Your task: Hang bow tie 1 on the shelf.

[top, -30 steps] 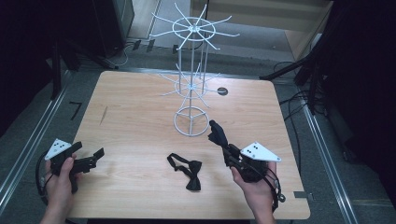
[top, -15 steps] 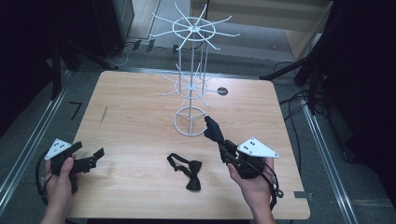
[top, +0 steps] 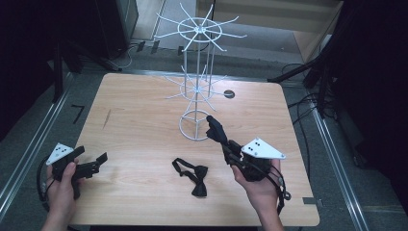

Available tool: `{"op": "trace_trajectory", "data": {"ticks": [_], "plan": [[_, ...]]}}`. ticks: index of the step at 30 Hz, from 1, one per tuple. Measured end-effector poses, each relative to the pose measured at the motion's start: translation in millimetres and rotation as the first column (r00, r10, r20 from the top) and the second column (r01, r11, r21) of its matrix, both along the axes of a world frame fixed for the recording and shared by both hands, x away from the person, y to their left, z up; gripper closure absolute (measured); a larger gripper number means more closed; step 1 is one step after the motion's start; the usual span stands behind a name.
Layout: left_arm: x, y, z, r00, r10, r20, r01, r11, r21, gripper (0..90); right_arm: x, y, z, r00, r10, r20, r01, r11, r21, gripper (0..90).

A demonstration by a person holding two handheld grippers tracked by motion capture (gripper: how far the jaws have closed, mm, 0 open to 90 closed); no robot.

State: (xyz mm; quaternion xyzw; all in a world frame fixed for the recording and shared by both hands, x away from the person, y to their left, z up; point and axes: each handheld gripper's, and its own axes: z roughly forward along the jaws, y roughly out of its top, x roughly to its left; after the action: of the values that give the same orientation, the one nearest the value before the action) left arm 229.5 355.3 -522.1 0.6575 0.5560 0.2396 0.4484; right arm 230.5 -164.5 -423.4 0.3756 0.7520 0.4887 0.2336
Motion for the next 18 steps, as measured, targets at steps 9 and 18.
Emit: {"op": "trace_trajectory", "data": {"ticks": [9, 18], "plan": [[0.0, 0.1, 0.0, 1.0, -0.001, 0.0, 0.001, 1.0, 0.0, 1.6, 2.6, 4.3, 8.7, 0.9998, 0.012, 0.013, -0.012, 0.9999, 0.006, 70.5], [0.0, 0.2, 0.0, 1.0, -0.002, -0.001, 0.002, 1.0, 0.001, 1.7, 6.6, 4.7, 17.3, 0.9996, 0.013, 0.025, -0.014, 0.9997, 0.021, 70.5]]}}
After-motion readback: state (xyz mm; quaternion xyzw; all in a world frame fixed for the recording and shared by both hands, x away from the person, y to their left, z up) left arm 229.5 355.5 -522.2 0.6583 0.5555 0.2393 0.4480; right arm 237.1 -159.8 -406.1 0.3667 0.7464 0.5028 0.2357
